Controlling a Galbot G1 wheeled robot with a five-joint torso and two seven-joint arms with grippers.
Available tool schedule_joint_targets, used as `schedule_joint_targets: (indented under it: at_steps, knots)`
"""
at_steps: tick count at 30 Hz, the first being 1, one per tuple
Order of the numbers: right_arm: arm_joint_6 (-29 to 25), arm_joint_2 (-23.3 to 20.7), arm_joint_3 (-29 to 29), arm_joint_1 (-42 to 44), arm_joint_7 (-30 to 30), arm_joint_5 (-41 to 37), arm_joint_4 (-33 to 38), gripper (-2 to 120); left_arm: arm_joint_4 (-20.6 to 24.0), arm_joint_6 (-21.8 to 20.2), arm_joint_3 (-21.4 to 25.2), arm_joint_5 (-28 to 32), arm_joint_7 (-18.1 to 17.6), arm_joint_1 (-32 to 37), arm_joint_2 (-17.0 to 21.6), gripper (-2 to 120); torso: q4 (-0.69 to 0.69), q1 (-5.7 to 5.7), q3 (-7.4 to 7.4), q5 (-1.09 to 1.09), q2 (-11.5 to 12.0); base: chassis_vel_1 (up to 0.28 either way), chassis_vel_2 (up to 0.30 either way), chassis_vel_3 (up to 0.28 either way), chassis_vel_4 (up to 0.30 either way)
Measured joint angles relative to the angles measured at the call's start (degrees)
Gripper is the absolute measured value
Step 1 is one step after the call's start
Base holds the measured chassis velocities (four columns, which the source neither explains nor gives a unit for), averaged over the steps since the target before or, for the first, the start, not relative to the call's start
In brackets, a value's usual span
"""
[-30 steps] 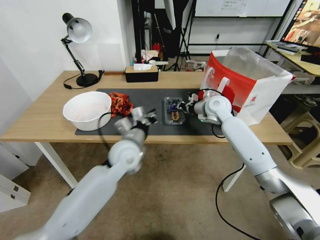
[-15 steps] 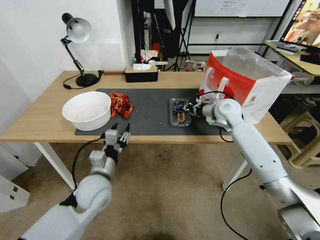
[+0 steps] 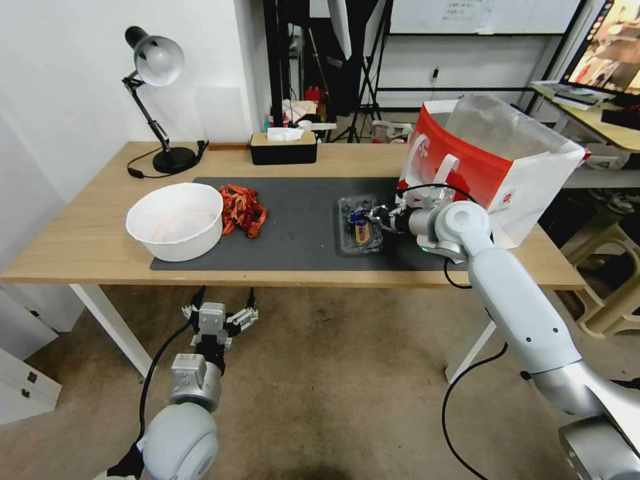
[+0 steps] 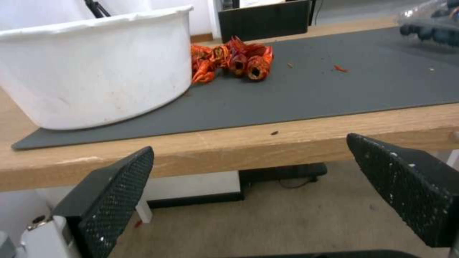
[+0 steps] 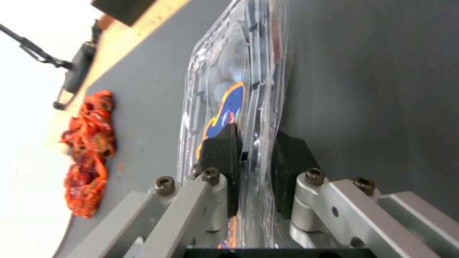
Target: Close the takeout container lid, then place the container into the takeout bag.
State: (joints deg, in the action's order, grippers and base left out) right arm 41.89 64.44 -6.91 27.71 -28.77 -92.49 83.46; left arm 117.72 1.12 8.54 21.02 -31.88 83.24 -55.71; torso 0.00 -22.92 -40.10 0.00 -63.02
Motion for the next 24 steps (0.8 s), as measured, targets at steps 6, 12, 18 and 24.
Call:
schedule_joint_targets:
  at_steps: [6,12,18,24]
  knots:
    - [-1.18,-0.31,0.31,-0.37,2.94,2.07,1.9,11,-0.94,1.1,0.02,-1.27,0.06,0.3,-1.11,100,0.0,0.0,0.0,-0.01,0.0,0.0,0.0,0.0,0.0]
    - [-4.05,-1.78,2.63,-1.24,10.04,7.9,5.11,11,-1.34,1.44,0.2,-1.31,0.16,0.8,-1.56,100,0.0,0.0,0.0,0.01,0.0,0.0,0.0,0.0,0.0]
    - [-9.31,-3.83,5.6,-3.09,17.85,15.59,8.8,11,-1.54,1.96,0.39,-1.26,0.42,1.02,-1.96,100,0.01,0.0,0.0,0.0,0.0,0.0,0.0,0.0,0.0]
    - [-18.42,-6.31,8.5,-6.64,22.64,28.16,12.21,11,-1.59,2.3,0.5,-1.41,0.41,1.27,-3.08,100,-0.01,0.0,0.0,0.01,0.0,0.0,0.0,0.0,0.0]
